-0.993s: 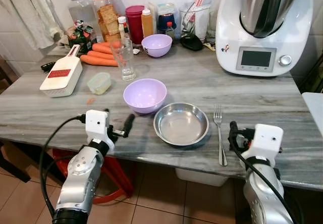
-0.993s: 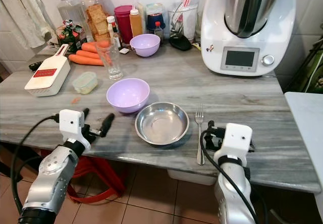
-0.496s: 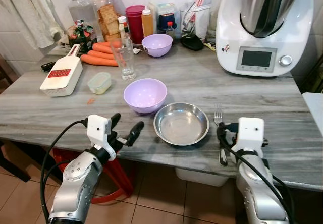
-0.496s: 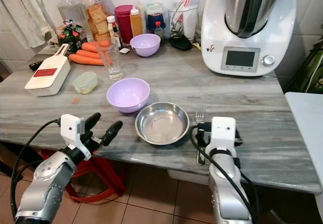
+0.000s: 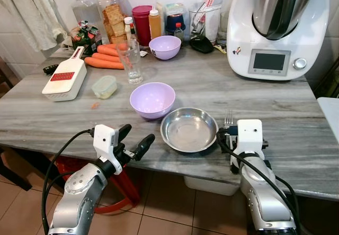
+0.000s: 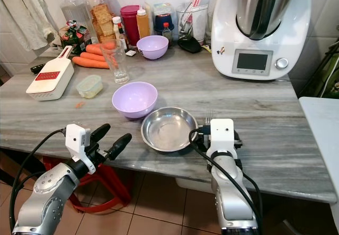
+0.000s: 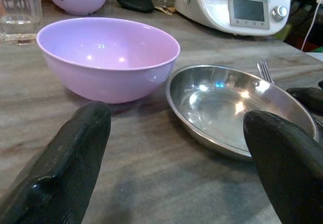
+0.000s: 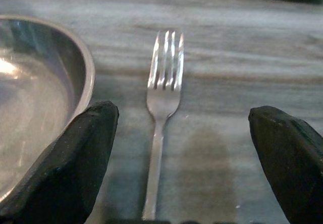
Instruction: Setting the table
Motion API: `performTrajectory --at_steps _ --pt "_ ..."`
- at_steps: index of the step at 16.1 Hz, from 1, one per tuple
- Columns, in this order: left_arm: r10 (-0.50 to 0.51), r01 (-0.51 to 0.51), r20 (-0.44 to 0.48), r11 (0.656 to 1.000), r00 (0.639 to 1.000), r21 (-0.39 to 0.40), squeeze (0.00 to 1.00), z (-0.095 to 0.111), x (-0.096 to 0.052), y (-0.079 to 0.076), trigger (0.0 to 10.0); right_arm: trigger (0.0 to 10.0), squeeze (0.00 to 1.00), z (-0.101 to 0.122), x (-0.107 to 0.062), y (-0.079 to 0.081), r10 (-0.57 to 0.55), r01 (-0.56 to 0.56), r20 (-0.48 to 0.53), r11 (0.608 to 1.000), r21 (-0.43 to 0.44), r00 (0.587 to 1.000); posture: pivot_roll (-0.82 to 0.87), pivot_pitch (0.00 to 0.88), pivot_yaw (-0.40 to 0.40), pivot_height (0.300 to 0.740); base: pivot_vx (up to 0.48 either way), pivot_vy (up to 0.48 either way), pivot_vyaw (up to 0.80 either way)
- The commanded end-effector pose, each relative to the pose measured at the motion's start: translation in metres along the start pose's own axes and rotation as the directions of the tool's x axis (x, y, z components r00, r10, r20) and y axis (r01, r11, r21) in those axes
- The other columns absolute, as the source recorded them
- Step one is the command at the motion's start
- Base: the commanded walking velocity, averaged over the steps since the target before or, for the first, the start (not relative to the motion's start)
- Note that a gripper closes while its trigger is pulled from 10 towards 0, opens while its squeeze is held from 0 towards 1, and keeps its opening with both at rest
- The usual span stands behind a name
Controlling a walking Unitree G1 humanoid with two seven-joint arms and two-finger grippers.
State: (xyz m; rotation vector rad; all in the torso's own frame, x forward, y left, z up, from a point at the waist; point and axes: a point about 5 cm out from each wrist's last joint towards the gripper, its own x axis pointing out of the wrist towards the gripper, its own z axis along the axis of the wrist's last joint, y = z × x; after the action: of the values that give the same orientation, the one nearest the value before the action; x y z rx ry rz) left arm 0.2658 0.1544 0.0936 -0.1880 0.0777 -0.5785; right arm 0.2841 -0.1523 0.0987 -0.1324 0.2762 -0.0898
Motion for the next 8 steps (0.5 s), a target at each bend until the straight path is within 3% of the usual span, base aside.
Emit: performTrajectory --at_steps 1,8 --pt "-0.01 0.01 -0.003 1.0 1.0 0.012 0.0 0.0032 -0.0029 0.001 10.0 10.0 0.0 0.0012 0.0015 0.0048 0.02 -0.02 -0.01 1.0 -0.003 1.0 -0.06 0.0 0.074 0.74 0.0 0.0 0.0" --pt "-0.04 0.04 -0.014 0.999 0.999 0.001 0.0 0.0024 -0.0046 -0.0025 10.0 10.0 0.0 0.0015 0.0038 0.0127 0.058 -0.058 -0.016 0.998 0.017 0.998 -0.06 0.0 0.073 0.74 0.0 0.0 0.0"
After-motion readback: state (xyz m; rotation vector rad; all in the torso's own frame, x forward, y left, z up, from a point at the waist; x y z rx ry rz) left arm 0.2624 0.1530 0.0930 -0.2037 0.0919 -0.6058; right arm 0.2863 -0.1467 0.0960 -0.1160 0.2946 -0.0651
